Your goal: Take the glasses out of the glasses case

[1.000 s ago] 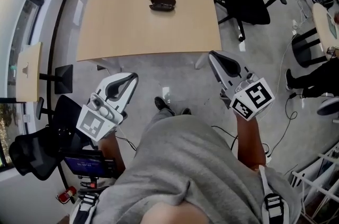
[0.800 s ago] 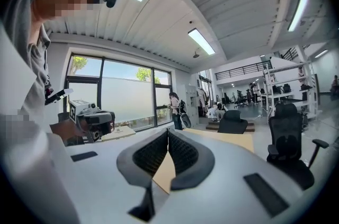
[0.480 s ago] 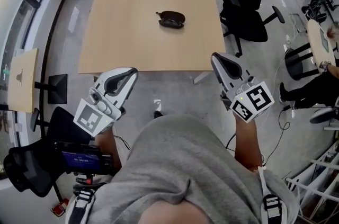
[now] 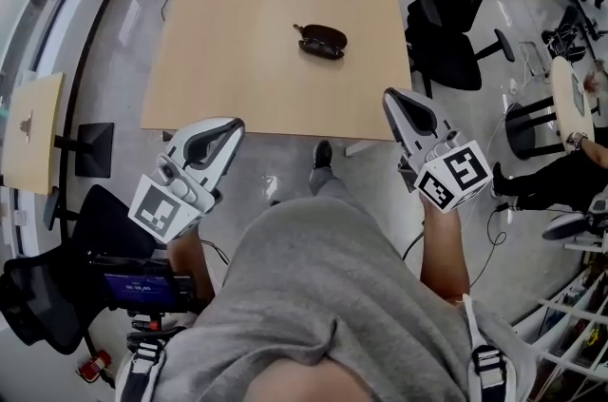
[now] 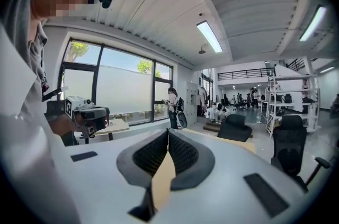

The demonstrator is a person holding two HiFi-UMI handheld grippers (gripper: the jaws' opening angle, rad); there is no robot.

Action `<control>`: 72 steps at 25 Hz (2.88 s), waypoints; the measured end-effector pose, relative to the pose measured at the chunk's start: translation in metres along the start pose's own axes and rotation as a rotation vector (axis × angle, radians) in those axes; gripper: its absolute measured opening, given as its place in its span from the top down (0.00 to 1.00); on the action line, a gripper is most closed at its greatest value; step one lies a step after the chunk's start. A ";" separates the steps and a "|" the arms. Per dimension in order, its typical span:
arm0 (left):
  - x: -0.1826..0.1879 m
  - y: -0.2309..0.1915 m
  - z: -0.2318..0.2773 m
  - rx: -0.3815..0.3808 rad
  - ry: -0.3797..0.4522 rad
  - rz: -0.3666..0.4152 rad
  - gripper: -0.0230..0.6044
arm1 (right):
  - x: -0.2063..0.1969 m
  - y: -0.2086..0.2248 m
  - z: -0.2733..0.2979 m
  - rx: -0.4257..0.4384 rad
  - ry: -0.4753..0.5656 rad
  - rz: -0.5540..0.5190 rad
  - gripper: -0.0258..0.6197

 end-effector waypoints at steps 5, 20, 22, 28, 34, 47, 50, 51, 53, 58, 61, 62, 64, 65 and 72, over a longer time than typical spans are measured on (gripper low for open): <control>-0.007 -0.007 -0.005 0.051 -0.028 0.012 0.95 | -0.002 0.016 0.027 0.037 -0.012 -0.005 0.95; -0.061 -0.090 0.040 0.125 -0.134 -0.004 0.95 | -0.005 0.105 0.168 0.116 -0.131 0.026 0.95; -0.080 -0.105 0.066 0.124 -0.149 -0.044 0.95 | -0.018 0.138 0.193 0.115 -0.169 0.048 0.95; -0.095 -0.120 0.093 0.138 -0.182 -0.115 0.95 | -0.053 0.181 0.238 0.105 -0.277 0.054 0.95; -0.121 -0.134 0.121 0.151 -0.233 -0.162 0.95 | -0.108 0.226 0.289 0.131 -0.437 0.041 0.95; -0.146 -0.151 0.134 0.193 -0.297 -0.232 0.95 | -0.222 0.253 0.361 0.213 -0.798 -0.077 0.94; -0.150 -0.152 0.135 0.198 -0.312 -0.243 0.95 | -0.241 0.258 0.368 0.218 -0.849 -0.092 0.92; -0.151 -0.153 0.136 0.199 -0.315 -0.246 0.95 | -0.247 0.260 0.370 0.221 -0.864 -0.094 0.89; -0.153 -0.153 0.138 0.197 -0.320 -0.250 0.95 | -0.258 0.264 0.373 0.223 -0.893 -0.099 0.86; -0.156 -0.153 0.139 0.193 -0.329 -0.258 0.95 | -0.283 0.269 0.377 0.216 -0.961 -0.133 0.84; -0.157 -0.152 0.141 0.189 -0.330 -0.260 0.95 | -0.297 0.272 0.375 0.204 -1.011 -0.158 0.84; -0.157 -0.152 0.141 0.188 -0.332 -0.260 0.95 | -0.301 0.274 0.375 0.192 -1.023 -0.164 0.84; -0.157 -0.153 0.141 0.186 -0.334 -0.260 0.95 | -0.306 0.279 0.375 0.160 -1.024 -0.162 0.84; -0.157 -0.153 0.141 0.185 -0.333 -0.259 0.95 | -0.306 0.281 0.375 0.145 -1.016 -0.155 0.85; -0.152 -0.146 0.137 0.166 -0.314 -0.243 0.95 | -0.279 0.279 0.364 0.085 -0.924 -0.117 0.91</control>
Point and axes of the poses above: the fingertips, and each gripper's own axes: z forward along the fingers, y to its right, x out of its top, the point moved 6 cm from there along -z, backward along the fingers, and after that the axes turned 10 degrees about z, right-handed, at the moved point
